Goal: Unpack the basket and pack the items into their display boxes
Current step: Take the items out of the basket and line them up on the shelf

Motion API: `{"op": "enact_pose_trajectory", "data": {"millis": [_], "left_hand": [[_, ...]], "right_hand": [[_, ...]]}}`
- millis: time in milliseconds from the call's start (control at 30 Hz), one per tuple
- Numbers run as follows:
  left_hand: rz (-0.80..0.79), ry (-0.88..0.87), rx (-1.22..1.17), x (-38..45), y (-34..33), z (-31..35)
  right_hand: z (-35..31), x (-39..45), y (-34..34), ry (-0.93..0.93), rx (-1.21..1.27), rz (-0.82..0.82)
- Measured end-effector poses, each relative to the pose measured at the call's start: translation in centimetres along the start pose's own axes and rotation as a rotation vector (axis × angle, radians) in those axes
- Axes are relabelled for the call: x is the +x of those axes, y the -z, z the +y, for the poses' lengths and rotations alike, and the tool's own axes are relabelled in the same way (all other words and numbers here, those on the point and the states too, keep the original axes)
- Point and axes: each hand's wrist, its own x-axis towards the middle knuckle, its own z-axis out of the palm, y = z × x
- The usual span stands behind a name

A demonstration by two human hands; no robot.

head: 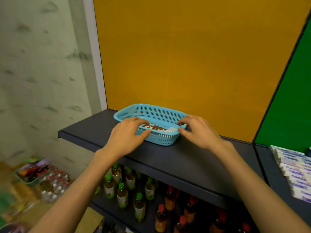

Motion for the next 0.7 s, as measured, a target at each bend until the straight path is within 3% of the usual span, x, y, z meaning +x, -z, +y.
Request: {"op": "enact_pose_trajectory", "data": {"millis": [433,700], "left_hand": [[-0.11,-0.118,-0.06,8.2,0.2,-8.6],[-0.383,-0.237,-0.146,15.8,-4.8,-8.8]], "right_hand": [[-1.9,6.8,-3.2,-0.175,-0.106,-0.174],[1.3,10.6,-5.5,-0.243,-0.08,-0.274]]}}
